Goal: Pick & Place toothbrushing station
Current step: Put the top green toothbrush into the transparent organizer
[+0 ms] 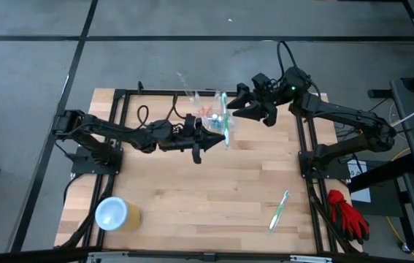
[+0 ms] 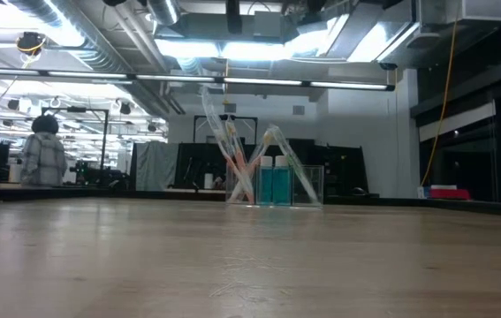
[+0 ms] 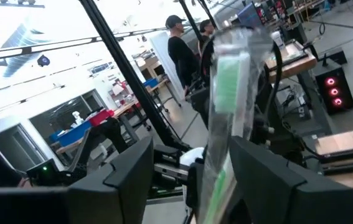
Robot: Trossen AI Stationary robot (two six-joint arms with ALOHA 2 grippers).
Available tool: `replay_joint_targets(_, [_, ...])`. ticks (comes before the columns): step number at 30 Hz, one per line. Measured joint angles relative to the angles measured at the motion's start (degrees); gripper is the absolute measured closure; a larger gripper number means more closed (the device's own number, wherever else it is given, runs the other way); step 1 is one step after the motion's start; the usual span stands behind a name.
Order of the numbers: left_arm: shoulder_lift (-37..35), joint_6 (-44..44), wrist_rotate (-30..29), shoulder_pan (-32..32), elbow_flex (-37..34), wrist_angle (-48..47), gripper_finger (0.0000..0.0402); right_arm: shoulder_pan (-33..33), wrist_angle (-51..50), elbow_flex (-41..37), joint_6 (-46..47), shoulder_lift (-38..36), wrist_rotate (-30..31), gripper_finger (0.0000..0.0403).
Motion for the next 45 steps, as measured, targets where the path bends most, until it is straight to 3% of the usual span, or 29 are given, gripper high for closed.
replay_joint_targets(9, [-0.33,-0.11,-0.53,-0.44,0.0,0.17,0.0399,-0.46,-2.03,-0.02,-1.34,0.22,-0.09,0.0215])
replay_joint_targets(27, [-0.33,-2.12,1.44,0.08,0.0,-0.71,0.0399,-0.49,-1.53,-0.02,-2.6,1.81,1.94,0.0216])
replay_joint_targets(38, [-0.33,-3.17,2.03,0.37,0.0,-2.54,0.0399,-0.4,3.77,-0.04,0.04,4.11,1.07,0.0219])
replay_joint_targets(45, [-0.33,-3.15,2.59,0.76,0.0,-2.46,0.0399,-0.38,3.79,-0.04,-0.05,4.11,0.97,0.0271])
